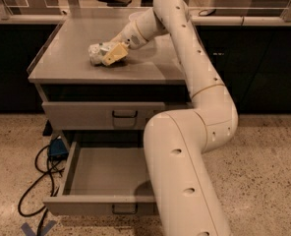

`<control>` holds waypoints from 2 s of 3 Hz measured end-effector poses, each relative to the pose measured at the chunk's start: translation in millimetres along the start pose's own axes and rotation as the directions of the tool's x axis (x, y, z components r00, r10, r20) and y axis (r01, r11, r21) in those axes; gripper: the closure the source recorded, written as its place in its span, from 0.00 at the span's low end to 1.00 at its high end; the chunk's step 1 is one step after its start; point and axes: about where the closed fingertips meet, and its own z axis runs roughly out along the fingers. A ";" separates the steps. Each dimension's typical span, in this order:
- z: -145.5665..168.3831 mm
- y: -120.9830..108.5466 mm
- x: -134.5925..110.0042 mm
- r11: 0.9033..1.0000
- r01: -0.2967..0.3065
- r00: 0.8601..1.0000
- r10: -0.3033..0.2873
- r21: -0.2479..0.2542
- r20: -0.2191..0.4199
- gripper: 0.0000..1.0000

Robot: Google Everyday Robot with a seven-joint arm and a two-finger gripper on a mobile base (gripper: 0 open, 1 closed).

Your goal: Place 7up can into middle drawer

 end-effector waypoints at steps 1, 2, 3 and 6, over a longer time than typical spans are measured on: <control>0.1 0.0 0.0 1.000 0.000 1.000 0.000 0.000 0.000 0.66; -12.1 -0.8 -1.8 1.000 0.003 1.000 -0.004 0.007 0.023 0.89; -47.2 9.0 -2.4 1.000 -0.003 0.998 0.003 -0.003 0.067 1.00; -267.0 87.1 -86.8 0.964 0.026 0.955 -0.102 0.264 0.279 1.00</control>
Offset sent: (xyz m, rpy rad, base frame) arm -0.0106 -0.0268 0.0233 0.0488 -0.0324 -0.0133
